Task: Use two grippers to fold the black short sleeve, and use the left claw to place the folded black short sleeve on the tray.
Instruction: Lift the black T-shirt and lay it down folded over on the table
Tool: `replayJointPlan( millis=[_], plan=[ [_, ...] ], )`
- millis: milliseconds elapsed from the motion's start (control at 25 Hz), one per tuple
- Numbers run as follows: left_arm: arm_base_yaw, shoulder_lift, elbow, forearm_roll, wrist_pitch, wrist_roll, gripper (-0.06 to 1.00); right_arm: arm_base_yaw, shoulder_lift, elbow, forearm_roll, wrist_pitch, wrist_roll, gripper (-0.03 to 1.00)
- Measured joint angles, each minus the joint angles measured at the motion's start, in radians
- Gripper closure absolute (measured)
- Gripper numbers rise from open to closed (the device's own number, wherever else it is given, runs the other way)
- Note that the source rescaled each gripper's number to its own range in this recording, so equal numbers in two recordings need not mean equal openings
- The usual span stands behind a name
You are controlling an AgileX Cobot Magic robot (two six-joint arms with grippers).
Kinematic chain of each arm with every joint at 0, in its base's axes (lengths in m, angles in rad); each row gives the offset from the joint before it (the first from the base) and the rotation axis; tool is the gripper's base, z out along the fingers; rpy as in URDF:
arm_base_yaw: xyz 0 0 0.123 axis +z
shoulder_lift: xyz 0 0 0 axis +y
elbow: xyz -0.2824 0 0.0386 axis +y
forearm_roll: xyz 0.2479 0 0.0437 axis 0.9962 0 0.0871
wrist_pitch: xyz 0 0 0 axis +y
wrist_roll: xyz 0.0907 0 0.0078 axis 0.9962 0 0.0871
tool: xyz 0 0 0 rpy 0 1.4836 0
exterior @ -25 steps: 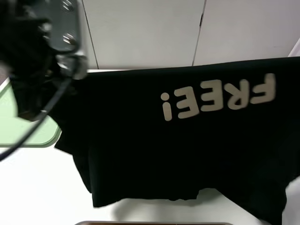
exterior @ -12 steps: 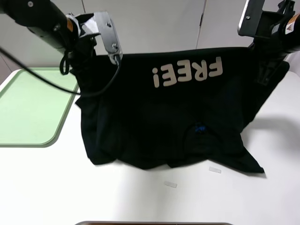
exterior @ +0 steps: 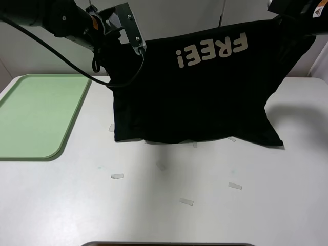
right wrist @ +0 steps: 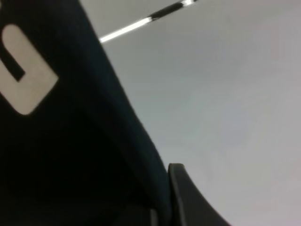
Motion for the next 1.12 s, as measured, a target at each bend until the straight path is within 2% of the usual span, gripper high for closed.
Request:
replayJointPlan(
  millis=[160,400,560,800,960,1120],
  plan=[
    [0.0,0.0,-0.002,-0.045,-0.002,-0.001,0.94,0.0,0.0,-0.001,0.002,0.064,0.0,0.97],
    [-0.004,0.0,0.015,-0.156,0.102,-0.001,0.94,0.002,0.001,-0.001,0.071,0.301,0.0,0.97],
    [-0.008,0.0,0.094,-0.199,0.112,-0.001,0.94,0.002,0.015,-0.001,0.138,0.4,0.001,0.97],
    [-0.009,0.0,0.229,-0.207,0.009,-0.001,0.94,0.002,0.101,-0.001,0.146,0.412,0.001,0.97],
    [-0.01,0.0,0.285,-0.207,-0.06,-0.001,0.94,0.005,0.173,-0.001,0.06,0.386,0.001,0.97],
    [-0.01,0.0,0.302,-0.205,-0.078,-0.003,0.94,0.005,0.22,-0.001,0.006,0.38,0.001,0.97]
  ],
)
